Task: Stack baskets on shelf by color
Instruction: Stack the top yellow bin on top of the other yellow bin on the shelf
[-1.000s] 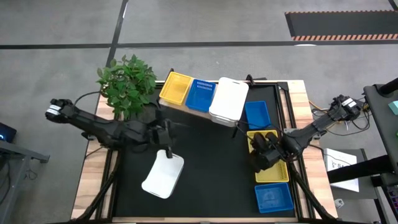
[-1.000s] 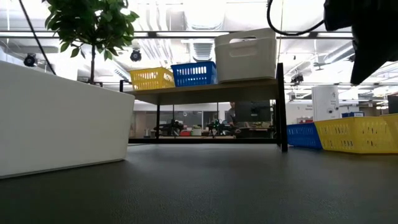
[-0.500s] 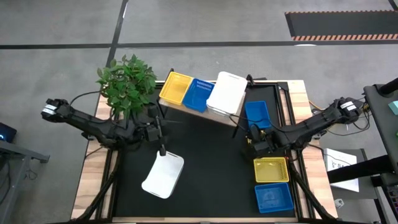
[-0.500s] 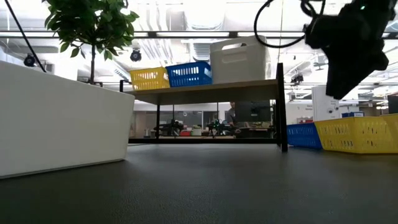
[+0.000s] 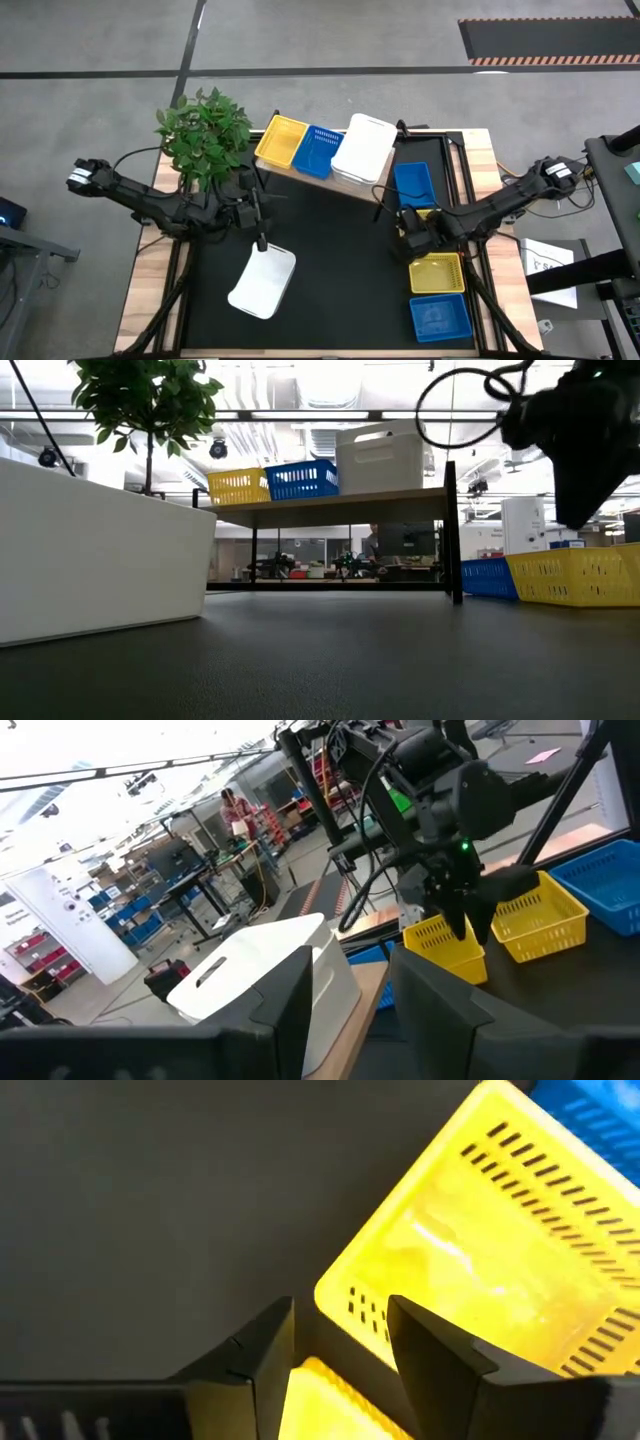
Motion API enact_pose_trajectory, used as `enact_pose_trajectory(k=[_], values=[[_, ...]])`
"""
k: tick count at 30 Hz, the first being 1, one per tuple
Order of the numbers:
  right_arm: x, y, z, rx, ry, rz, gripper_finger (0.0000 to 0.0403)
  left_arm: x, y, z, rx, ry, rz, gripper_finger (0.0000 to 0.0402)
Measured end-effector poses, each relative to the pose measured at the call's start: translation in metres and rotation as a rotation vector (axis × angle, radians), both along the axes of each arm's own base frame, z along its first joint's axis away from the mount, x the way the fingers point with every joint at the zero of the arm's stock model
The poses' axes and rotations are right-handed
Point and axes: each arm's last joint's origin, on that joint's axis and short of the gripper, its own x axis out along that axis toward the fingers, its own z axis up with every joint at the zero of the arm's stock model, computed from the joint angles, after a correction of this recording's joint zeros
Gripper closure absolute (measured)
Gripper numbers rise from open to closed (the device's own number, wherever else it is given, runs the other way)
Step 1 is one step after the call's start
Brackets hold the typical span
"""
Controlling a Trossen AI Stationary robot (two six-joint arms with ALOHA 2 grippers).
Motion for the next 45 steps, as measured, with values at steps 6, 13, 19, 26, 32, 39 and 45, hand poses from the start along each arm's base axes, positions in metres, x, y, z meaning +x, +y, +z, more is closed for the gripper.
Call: enact_pose_trajectory(k=[6,13,19,26,32,39,45], values=[[-0.003,0.004,-0.005,-0.103,-0.045,-0.036,0.0262,0.0,0.0,-0.001,0.002,0.005,0.0,0.0281],[-0.007,0.004,-0.016,-0.152,-0.058,-0.098,0.0257,0.002,-0.001,-0.003,0.004,0.015,0.0,0.0281],[-0.006,0.005,-0.027,-0.13,-0.098,-0.109,0.0257,0.002,-0.001,-0.004,0.005,0.017,-0.001,0.0281],[-0.005,0.004,-0.034,-0.156,-0.153,-0.118,0.0268,0.002,-0.001,-0.003,0.005,0.017,-0.001,0.0281],[-0.009,0.003,-0.047,-0.148,-0.169,-0.114,0.0279,0.002,-0.001,-0.003,0.004,0.016,-0.001,0.0281],[-0.012,0.009,-0.049,-0.143,-0.174,-0.086,0.0346,0.002,-0.001,-0.004,0.005,0.018,-0.001,0.0281],[-0.01,0.015,-0.043,-0.103,-0.174,-0.054,0.0387,0.002,-0.001,-0.005,0.006,0.021,-0.001,0.0281]])
